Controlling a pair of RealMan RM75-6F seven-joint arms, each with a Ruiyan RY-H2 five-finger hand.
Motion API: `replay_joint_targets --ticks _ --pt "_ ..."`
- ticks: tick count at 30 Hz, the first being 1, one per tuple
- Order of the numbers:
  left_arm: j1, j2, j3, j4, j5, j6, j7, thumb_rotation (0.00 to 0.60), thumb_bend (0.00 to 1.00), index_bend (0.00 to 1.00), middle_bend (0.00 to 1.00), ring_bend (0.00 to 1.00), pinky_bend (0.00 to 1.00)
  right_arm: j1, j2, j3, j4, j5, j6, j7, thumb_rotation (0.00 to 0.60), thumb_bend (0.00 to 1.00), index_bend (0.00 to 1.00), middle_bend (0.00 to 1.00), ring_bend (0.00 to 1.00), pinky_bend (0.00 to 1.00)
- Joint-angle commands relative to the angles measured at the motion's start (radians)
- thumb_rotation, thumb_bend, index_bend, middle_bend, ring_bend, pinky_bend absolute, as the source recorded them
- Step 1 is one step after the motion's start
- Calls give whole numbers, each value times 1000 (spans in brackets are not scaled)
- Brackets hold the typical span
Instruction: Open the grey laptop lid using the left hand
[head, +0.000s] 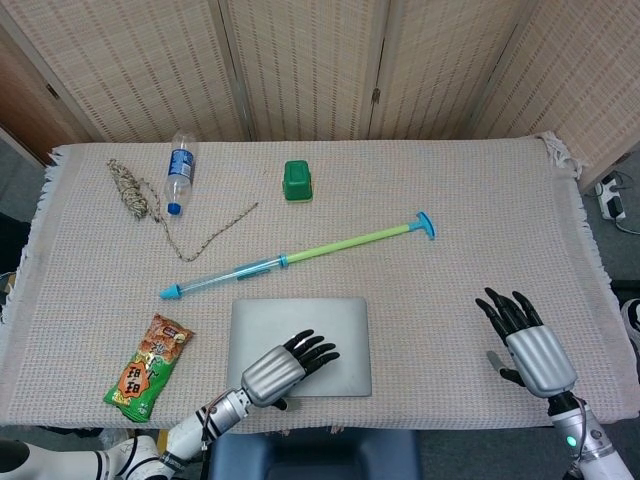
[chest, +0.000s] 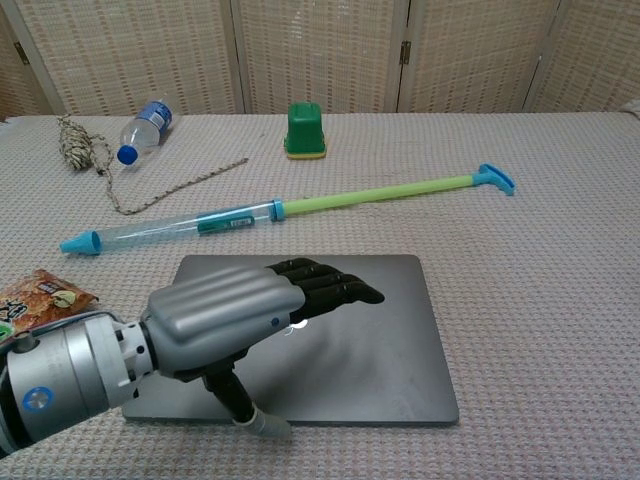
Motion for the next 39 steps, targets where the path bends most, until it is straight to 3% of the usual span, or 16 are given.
replay_joint_targets --ticks 1,19,31,39 --pt "1 -17 6 19 -14 4 10 600 178 99 114 56 0 1 -1 0 1 3 -3 1 600 401 0 0 103 9" --pt "0 -72 20 90 -59 30 38 600 181 103 118 57 0 0 -3 -1 9 11 0 11 600 401 0 0 103 9" --pt "9 -74 39 114 -63 61 21 600 281 120 128 62 0 1 -7 -4 16 6 2 20 600 401 0 0 104 9" --pt "15 -77 51 133 -53 88 -5 600 399 138 140 65 0 0 -10 -7 14 2 4 16 600 401 0 0 107 9"
